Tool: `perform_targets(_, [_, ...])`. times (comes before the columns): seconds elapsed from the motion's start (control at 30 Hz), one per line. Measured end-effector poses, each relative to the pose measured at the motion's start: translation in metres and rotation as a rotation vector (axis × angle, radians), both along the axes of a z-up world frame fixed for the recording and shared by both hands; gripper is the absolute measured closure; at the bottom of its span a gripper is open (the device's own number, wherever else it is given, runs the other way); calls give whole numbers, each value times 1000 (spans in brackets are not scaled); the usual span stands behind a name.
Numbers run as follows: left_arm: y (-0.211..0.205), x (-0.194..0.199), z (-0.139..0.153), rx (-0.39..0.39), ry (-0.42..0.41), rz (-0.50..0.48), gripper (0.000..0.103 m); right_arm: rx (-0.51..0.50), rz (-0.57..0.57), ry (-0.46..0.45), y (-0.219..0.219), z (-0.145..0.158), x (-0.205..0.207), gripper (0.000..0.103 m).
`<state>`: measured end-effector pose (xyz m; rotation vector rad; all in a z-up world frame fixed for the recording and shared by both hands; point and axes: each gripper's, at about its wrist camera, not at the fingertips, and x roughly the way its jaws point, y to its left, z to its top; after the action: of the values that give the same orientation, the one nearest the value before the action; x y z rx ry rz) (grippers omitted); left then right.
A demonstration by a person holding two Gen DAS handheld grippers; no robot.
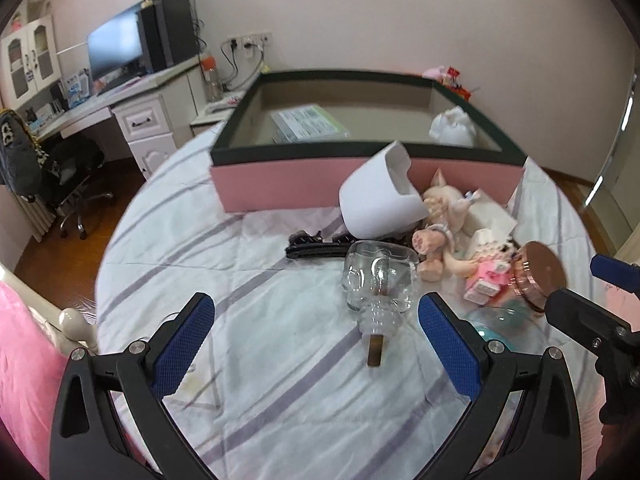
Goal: Organize rigid objects
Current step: 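Grasp the clear bottle with the left tool while the right tool grasps the rose-gold jar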
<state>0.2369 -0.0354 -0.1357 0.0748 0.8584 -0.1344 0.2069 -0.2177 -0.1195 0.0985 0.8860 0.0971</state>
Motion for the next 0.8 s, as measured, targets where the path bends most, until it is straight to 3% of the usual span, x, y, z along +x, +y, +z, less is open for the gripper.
perform_targets(0.07, [-5,8,-9,7,29,-15,0,9,0,16,-1,-7,7,2])
perform_targets(0.33, [-12,29,-24,-32,86,-34,1,31,39,36,4,-20,20,24])
perform_targets(0.5, [-15,31,-23,-54,82,-65,24,7,71,10,9,-19,17,36])
perform_targets(0.53, [-14,29,-21,-52,73,-66,36,25,90,8,10,-19,17,49])
perform_targets(0.6, [-10,27,-19,-63,70,-68,51,27,95,4,13,-17,15,55])
perform_targets(0.8, [6,18,-13,-138,74,-59,52,75,83,-9,4,-13,11,55])
